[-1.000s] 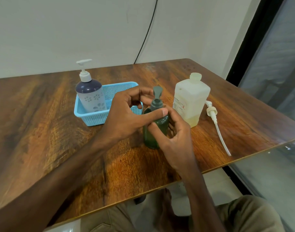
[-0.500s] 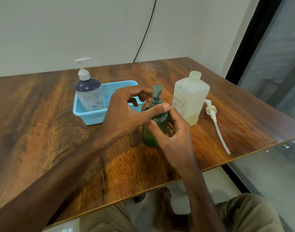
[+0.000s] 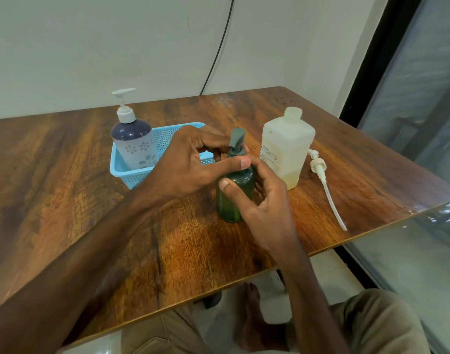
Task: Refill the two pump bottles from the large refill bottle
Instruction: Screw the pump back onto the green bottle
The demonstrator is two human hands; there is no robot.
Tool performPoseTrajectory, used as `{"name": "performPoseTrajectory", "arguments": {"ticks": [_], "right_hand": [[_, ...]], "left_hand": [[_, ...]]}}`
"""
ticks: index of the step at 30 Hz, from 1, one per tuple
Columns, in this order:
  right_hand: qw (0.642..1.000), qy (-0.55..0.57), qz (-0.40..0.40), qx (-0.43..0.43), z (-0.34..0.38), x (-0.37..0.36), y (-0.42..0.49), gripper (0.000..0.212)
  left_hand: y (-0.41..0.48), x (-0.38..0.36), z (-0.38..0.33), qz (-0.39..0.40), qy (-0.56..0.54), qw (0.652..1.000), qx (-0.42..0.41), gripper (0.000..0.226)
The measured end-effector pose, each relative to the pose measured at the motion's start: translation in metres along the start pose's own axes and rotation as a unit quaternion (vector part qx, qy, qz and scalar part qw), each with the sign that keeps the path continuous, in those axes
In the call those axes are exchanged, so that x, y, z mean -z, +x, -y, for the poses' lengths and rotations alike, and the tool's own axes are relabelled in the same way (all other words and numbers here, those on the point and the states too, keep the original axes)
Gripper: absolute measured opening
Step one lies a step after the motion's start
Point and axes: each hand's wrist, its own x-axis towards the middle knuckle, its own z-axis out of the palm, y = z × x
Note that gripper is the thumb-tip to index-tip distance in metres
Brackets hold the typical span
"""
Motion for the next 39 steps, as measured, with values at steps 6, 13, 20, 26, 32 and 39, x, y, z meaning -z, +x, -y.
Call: {"name": "performPoseTrajectory", "arguments": {"ticks": [6, 13, 20, 26, 32, 39], "right_hand": [[1.0, -0.011, 0.005, -0.006, 0.0007, 0.0024, 0.0016, 0.062], [1.0, -0.005, 0.004, -0.012, -0.0004, 0.0017, 0.0007, 0.06], [1.0, -0.021, 0.005, -0.018, -0.0019, 0.0027, 0.0014, 0.062], [0.999, -0.024, 0.004, -0.022, -0.002, 0.0029, -0.0001, 0.063], [0.999, -0.023, 0.003, -0.022, -0.0008, 0.0033, 0.0002, 0.061], [1.0, -0.02, 0.004, -0.022, -0.0004, 0.0037, 0.0, 0.06]], "left_hand": [[0.0044, 0.0045, 0.0018, 0.034, 0.006, 0.999, -0.023, 0.02], [0.0003, 0.0003, 0.0049, 0.02, -0.005, 1.0, -0.001, 0.022], [-0.0022, -0.0012, 0.0015, 0.012, -0.027, 0.999, 0.025, 0.019], [-0.0019, -0.0023, 0.0028, 0.011, -0.039, 0.999, 0.026, 0.022], [-0.0025, -0.0032, 0.0031, 0.008, -0.054, 0.998, 0.029, 0.023], [-0.0029, -0.0046, 0.0041, 0.002, -0.057, 0.998, 0.028, 0.025]]}}
